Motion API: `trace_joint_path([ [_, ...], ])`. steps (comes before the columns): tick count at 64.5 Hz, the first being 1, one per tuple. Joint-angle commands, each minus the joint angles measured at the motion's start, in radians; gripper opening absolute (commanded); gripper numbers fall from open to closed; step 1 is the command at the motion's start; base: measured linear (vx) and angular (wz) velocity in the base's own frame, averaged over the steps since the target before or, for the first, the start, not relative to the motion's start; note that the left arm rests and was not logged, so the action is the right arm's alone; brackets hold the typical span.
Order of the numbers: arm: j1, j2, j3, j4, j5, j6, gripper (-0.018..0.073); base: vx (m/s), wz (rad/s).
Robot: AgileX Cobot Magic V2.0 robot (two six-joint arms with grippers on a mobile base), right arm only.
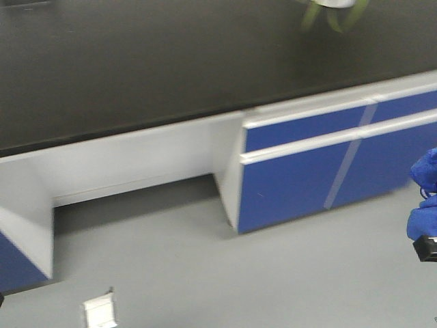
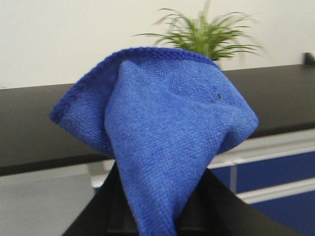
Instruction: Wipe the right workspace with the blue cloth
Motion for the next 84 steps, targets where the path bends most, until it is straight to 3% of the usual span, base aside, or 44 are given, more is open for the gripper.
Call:
trace_joint_path([
  [1,-0.001,0.012,-0.031,-0.005,-0.089,-0.008,0.0002,0.30,0.68],
  [38,-0.001,0.012,-0.031,-0.005,-0.089,-0.008,0.0002,0.27,0.48],
  [84,-0.001,0.012,-0.031,-0.005,-0.089,-0.008,0.0002,0.23,0.03],
])
